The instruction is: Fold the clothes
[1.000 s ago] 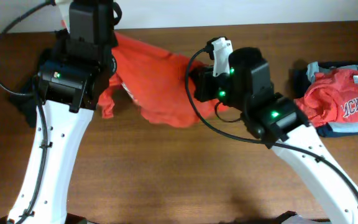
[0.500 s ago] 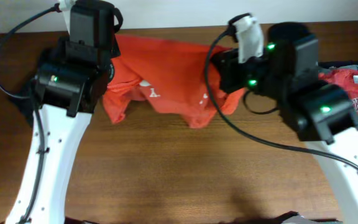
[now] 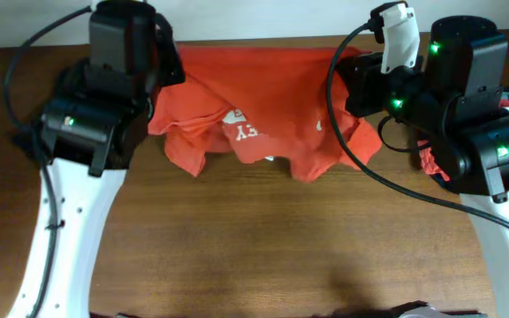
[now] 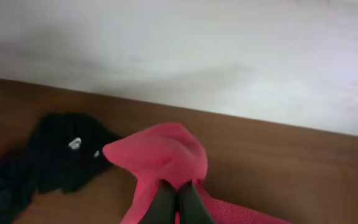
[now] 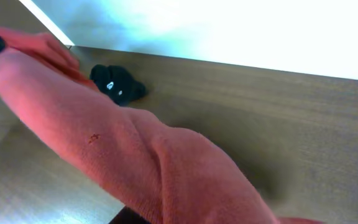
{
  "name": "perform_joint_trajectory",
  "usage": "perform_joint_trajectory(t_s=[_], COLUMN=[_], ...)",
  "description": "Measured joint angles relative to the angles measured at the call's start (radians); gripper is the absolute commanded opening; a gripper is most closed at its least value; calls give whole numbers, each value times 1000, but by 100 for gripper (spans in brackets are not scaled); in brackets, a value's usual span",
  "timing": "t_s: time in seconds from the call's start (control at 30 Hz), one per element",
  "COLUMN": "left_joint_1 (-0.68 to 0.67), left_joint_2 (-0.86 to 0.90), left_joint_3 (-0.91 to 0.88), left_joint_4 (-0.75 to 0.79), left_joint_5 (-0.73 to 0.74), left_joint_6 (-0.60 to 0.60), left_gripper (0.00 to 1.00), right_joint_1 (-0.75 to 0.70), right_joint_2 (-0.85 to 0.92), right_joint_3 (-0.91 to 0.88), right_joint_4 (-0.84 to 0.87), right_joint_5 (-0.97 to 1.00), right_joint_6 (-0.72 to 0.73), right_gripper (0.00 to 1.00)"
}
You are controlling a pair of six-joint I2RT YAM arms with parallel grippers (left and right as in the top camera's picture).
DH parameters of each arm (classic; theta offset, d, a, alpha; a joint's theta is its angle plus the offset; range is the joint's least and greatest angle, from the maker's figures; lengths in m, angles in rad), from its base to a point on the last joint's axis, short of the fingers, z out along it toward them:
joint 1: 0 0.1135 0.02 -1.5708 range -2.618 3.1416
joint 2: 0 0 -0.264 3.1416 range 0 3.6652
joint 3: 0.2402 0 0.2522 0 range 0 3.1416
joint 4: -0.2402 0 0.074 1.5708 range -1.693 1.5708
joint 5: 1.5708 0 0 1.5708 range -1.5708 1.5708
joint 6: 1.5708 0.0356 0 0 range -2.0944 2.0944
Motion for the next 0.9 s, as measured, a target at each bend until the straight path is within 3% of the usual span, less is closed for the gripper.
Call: perform_joint_trajectory(t_s=[0.4, 0.67, 0.9], left_joint_1=[2, 3, -19], left_joint_2=[47, 149, 312], left_joint_3=[0, 3, 3], left_joint_4=[79, 275, 560], left_joint_5=[7, 38, 240], left_joint_6=[47, 66, 69], left_gripper=[1, 0, 1], right_joint_1=[-5, -5, -13], right_joint_2=[99, 72, 14], right_joint_3=[0, 0, 0], right_joint_4=[32, 27, -23], right_joint_5=[14, 148, 284], right_joint_6=[65, 101, 108], right_gripper=[4, 4, 4])
